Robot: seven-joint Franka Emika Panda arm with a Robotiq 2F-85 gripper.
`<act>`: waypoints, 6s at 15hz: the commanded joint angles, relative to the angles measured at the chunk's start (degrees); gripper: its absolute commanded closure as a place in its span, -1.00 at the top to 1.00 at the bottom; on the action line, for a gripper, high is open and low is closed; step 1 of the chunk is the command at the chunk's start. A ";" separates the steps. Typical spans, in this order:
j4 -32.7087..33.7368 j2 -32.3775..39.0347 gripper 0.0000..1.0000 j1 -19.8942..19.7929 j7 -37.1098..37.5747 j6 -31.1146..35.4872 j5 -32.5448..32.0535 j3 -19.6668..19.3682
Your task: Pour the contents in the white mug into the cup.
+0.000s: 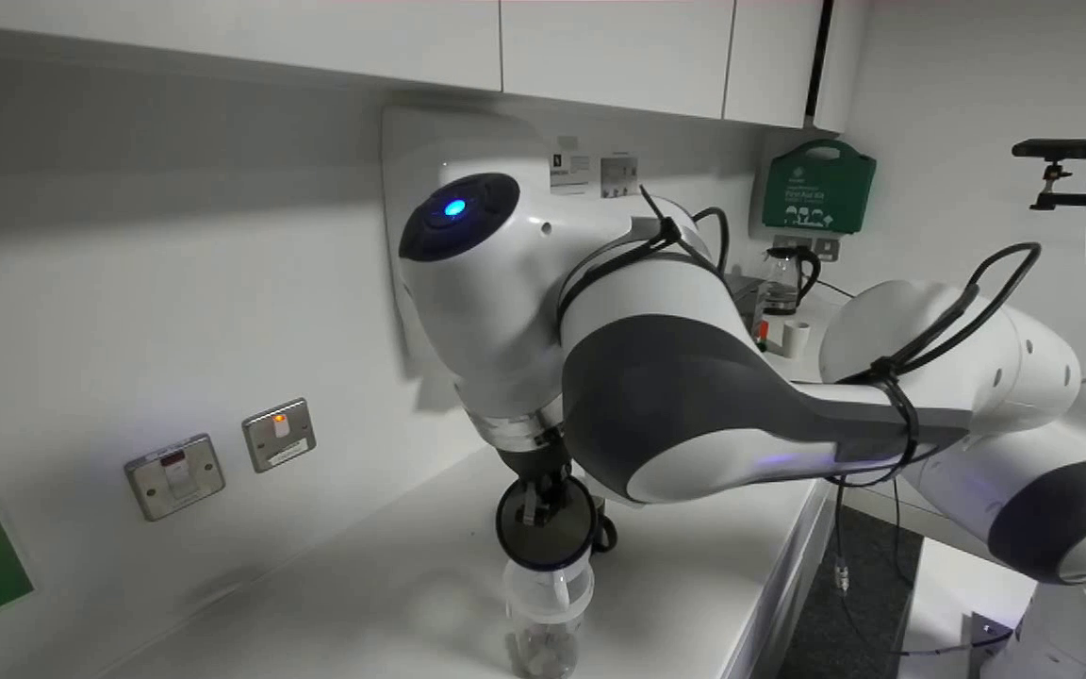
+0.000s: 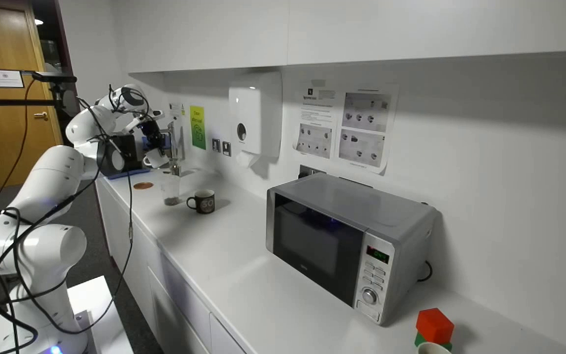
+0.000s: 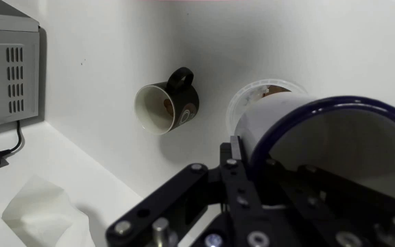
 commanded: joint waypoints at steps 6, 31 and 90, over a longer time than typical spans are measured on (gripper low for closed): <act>0.00 -1.99 -0.97 0.89 2.12 -4.64 1.16 0.12; -0.03 -0.40 -0.97 -1.62 3.31 -3.09 3.75 1.42; -0.74 1.32 -0.97 -12.45 50.32 10.49 16.19 7.47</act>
